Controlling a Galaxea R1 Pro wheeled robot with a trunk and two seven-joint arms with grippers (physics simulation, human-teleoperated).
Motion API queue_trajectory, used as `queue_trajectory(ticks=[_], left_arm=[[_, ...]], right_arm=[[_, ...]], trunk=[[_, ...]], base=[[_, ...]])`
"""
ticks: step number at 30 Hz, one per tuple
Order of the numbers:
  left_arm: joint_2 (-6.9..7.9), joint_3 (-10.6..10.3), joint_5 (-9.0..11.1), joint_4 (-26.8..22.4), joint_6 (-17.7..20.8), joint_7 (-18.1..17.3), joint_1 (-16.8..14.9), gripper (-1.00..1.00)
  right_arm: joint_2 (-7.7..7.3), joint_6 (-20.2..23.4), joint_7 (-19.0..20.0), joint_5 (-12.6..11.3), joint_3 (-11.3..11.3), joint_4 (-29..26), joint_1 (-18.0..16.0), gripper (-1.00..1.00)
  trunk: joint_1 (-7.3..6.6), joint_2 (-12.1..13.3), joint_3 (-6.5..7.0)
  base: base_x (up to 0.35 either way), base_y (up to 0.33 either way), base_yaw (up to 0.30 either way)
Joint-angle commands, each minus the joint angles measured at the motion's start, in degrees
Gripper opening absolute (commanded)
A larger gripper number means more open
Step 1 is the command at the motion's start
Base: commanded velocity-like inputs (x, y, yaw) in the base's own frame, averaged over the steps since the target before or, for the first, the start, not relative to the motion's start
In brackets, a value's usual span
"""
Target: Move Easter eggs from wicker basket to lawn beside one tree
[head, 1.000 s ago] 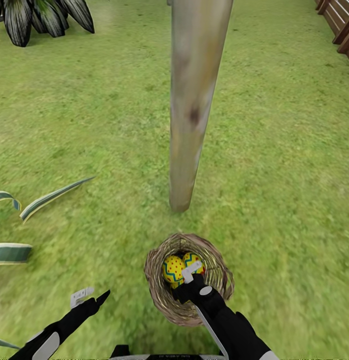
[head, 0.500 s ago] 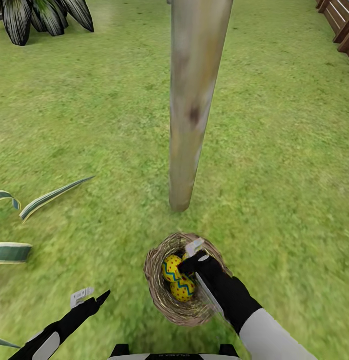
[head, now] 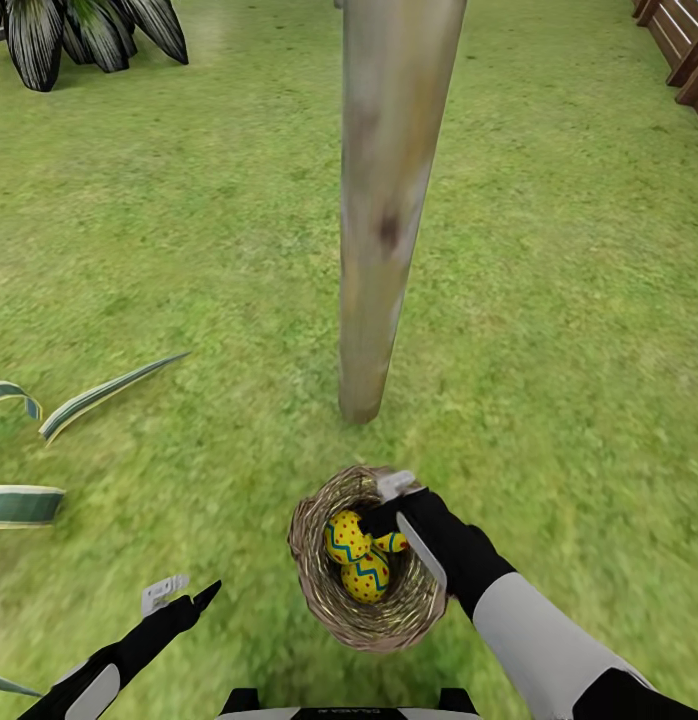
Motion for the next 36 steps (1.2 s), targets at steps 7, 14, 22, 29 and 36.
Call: queue_trajectory(ticks=[7, 14, 22, 29, 36], left_arm=[[0.06, -0.42, 0.34, 0.07, -0.38, 0.08, -0.04, 1.0], [0.06, -0.46, 0.34, -0.11, -0.37, 0.08, -0.04, 1.0], [0.06, -0.41, 0.34, -0.11, -0.37, -0.01, -0.04, 1.0], [0.06, -0.39, 0.32, -0.11, -0.37, -0.09, -0.04, 1.0], [0.06, -0.47, 0.34, -0.11, -0.37, -0.09, -0.04, 1.0]], right_arm=[[0.05, -1.59, -0.17, -5.83, 0.21, 0.94, 0.01, 1.0], [0.06, -2.02, -0.12, -6.06, 0.3, 1.17, 0.03, 1.0], [0.06, -2.02, -0.1, -6.11, 0.49, 2.0, 0.03, 1.0], [0.06, -3.6, -0.1, -6.18, 0.5, 3.3, 0.03, 1.0], [0.06, -5.21, -0.1, -6.22, 0.51, 4.15, 0.03, 1.0]], trunk=[[0.44, -0.82, -0.39], [1.98, -3.63, -1.64], [3.73, -6.84, -3.08], [5.27, -9.64, -4.34], [6.81, -12.45, -5.59]], base=[[0.0, 0.0, 0.0], [0.0, 0.0, 0.0], [0.0, 0.0, 0.0], [0.0, 0.0, 0.0], [0.0, 0.0, 0.0]])
